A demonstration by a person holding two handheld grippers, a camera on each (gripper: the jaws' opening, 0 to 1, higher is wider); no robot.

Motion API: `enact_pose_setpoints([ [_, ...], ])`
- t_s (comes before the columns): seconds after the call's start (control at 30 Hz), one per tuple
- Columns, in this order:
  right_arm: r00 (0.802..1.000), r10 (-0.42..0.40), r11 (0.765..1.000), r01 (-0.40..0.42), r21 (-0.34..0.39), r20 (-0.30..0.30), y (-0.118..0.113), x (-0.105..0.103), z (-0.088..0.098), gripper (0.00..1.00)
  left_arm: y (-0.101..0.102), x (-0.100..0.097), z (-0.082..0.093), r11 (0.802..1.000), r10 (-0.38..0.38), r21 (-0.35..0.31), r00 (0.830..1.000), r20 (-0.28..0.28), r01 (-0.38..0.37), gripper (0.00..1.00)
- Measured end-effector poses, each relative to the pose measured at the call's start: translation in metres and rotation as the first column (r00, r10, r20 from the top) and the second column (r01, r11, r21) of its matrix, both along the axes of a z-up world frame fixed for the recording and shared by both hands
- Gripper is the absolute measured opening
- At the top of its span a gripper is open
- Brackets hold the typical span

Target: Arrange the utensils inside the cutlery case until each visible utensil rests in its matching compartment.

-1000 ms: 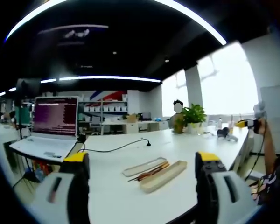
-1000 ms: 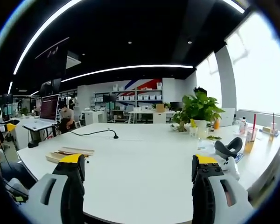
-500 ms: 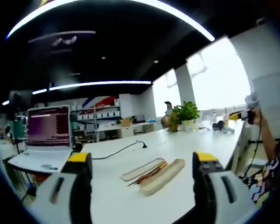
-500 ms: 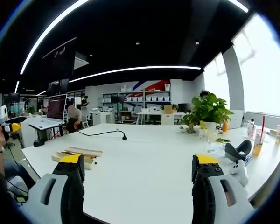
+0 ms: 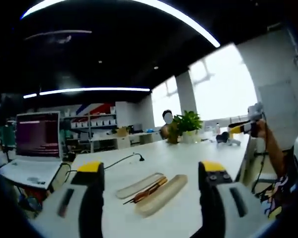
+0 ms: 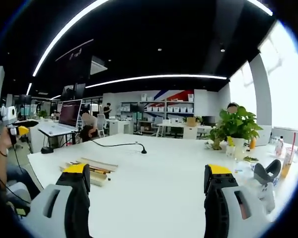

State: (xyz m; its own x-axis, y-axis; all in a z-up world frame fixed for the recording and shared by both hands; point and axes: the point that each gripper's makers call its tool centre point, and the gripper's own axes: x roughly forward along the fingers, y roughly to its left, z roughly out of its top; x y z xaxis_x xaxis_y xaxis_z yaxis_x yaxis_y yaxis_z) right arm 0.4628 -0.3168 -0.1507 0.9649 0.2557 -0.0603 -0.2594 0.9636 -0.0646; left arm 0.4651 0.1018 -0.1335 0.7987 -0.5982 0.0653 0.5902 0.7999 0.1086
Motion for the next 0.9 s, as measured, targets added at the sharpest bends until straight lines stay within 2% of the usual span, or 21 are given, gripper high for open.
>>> enact_pose_setpoints([
  [0.2, 0.997, 0.075, 0.995, -0.076, -0.069, -0.023, 0.021, 0.023, 0.007, 0.99, -0.017, 0.021, -0.010, 0.997, -0.032, 0.066, 0.997, -0.065, 0.036, 0.80],
  [0.3, 0.993, 0.117, 0.990, -0.117, -0.073, -0.006, 0.034, 0.033, 0.015, 0.99, -0.023, 0.032, -0.010, 0.994, -0.043, 0.094, 0.995, -0.087, 0.051, 0.79],
  [0.4, 0.986, 0.168, 0.983, -0.166, -0.082, 0.020, 0.051, 0.043, 0.023, 0.99, -0.029, 0.040, -0.009, 0.990, -0.064, 0.115, 0.992, -0.109, 0.077, 0.73],
  [0.43, 0.980, 0.192, 0.979, -0.187, -0.082, 0.054, 0.060, 0.046, 0.027, 0.99, -0.031, 0.042, -0.009, 0.989, -0.069, 0.120, 0.991, -0.111, 0.082, 0.72],
  [0.5, 0.968, 0.242, 0.966, -0.235, -0.106, 0.068, 0.075, 0.051, 0.028, 0.99, -0.036, 0.047, -0.008, 0.987, -0.081, 0.126, 0.989, -0.120, 0.096, 0.72],
  [0.63, 0.954, 0.294, 0.949, -0.284, -0.139, 0.053, 0.094, 0.062, 0.025, 0.97, -0.047, 0.057, -0.009, 0.979, -0.101, 0.160, 0.984, -0.144, 0.124, 0.67],
  [0.67, 0.939, 0.339, 0.932, -0.328, -0.158, 0.052, 0.103, 0.063, 0.025, 0.95, -0.050, 0.059, -0.010, 0.977, -0.107, 0.170, 0.983, -0.148, 0.132, 0.66],
  [0.73, 0.924, 0.378, 0.918, -0.366, -0.152, 0.057, 0.112, 0.065, 0.026, 0.89, -0.054, 0.064, -0.016, 0.970, -0.111, 0.194, 0.978, -0.177, 0.145, 0.65],
  [0.9, 0.896, 0.443, 0.884, -0.429, -0.186, 0.039, 0.129, 0.076, 0.028, 0.81, -0.062, 0.080, -0.030, 0.943, -0.099, 0.293, 0.972, -0.214, 0.160, 0.62],
])
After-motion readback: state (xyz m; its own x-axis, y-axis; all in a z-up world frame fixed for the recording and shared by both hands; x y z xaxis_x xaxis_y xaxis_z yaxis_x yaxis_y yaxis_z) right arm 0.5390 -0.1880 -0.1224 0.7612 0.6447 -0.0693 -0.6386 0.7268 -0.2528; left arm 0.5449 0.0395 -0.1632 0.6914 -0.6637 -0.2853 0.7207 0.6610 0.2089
